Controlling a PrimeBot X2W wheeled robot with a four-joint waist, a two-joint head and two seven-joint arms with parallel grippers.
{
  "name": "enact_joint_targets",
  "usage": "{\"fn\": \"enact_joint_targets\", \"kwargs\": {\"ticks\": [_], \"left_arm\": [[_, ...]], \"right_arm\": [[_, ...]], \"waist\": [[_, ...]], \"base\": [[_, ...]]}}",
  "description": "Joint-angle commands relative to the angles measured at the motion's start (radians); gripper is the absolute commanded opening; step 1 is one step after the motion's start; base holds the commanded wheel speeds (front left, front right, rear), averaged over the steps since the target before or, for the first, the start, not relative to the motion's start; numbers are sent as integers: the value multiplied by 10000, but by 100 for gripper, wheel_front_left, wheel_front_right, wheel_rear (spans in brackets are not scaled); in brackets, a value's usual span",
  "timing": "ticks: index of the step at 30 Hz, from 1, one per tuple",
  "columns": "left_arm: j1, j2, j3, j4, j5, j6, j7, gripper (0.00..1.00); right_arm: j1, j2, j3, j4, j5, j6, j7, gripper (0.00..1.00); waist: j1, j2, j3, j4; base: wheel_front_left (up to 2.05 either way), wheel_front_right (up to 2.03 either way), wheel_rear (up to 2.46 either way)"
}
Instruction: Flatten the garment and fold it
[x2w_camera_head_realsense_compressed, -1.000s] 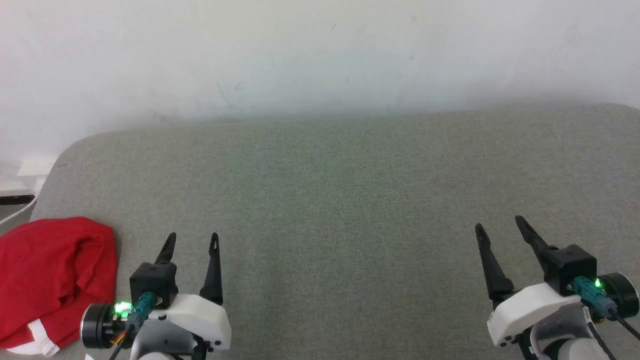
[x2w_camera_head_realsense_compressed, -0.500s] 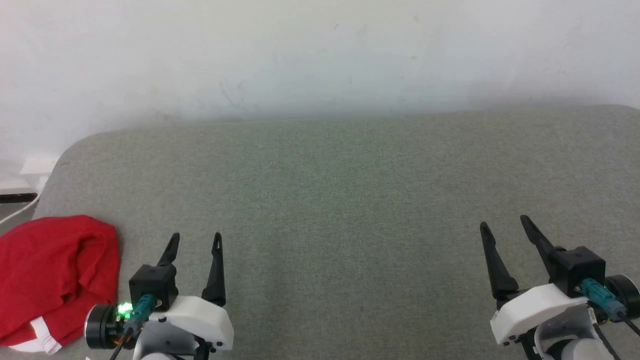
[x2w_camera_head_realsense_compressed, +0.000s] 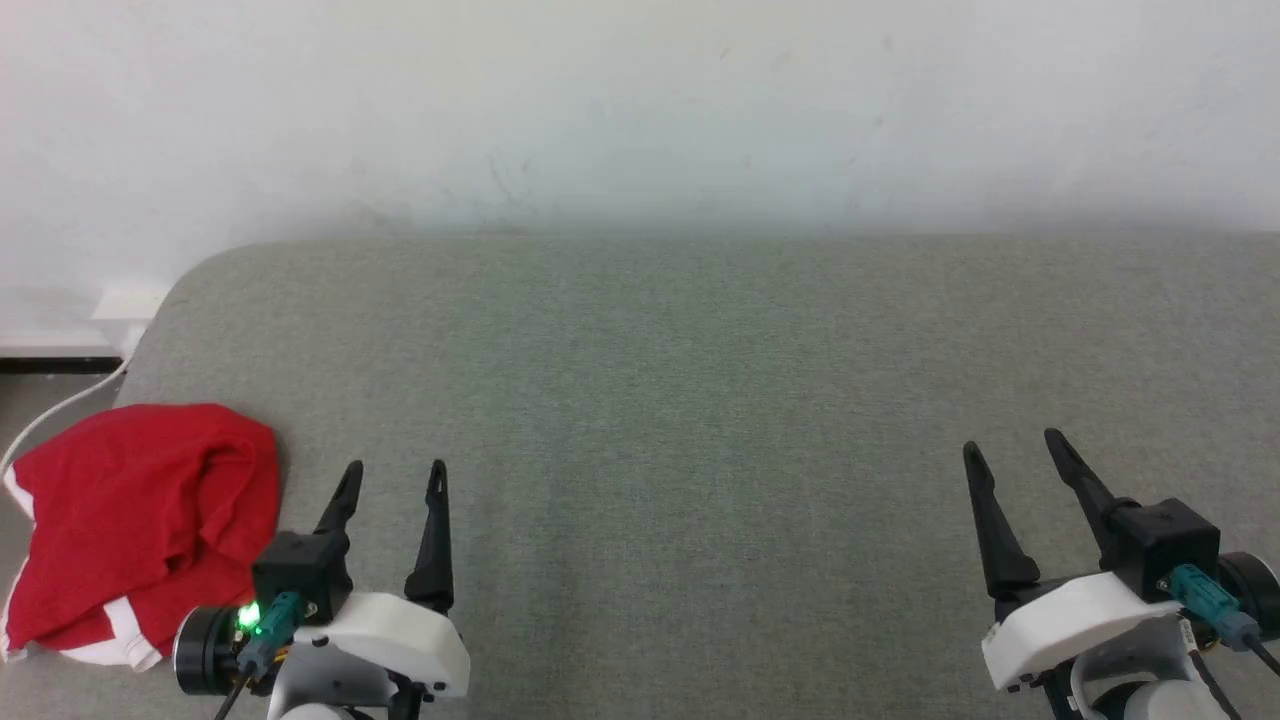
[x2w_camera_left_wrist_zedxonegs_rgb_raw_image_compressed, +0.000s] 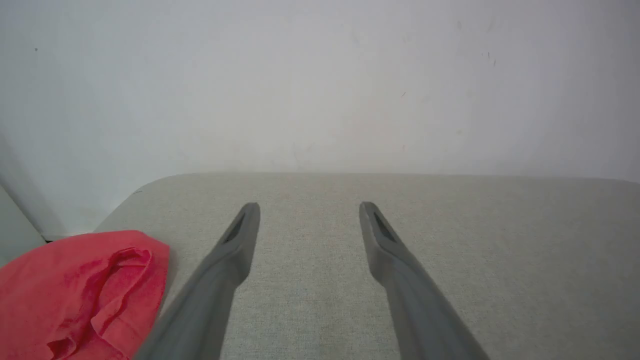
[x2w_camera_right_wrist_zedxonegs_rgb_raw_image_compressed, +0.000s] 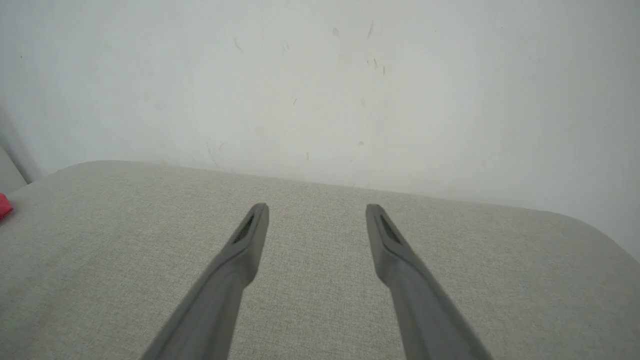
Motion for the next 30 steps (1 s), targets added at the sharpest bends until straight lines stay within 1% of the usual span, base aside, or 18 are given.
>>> {"fn": "enact_joint_targets", "kwargs": {"ticks": [1,8,30], "left_arm": [[-181,-8,25,58,-168,-88,-103,100],[-208,-10,150,102,-338,-157,-250,100],[-441,-16,285,215,-906,-94,-710,100]], "right_arm": [[45,12,24,-26,93,-2,-117,100],[52,15,144,-54,133,-3,-244,100],[-105,22,361,-336,42,-5,-465,100]], "waist": [[0,0,-13,180],[0,0,-1,731],[0,0,369,2651]], "base": [[0,0,0],[0,0,0],[0,0,0]]}}
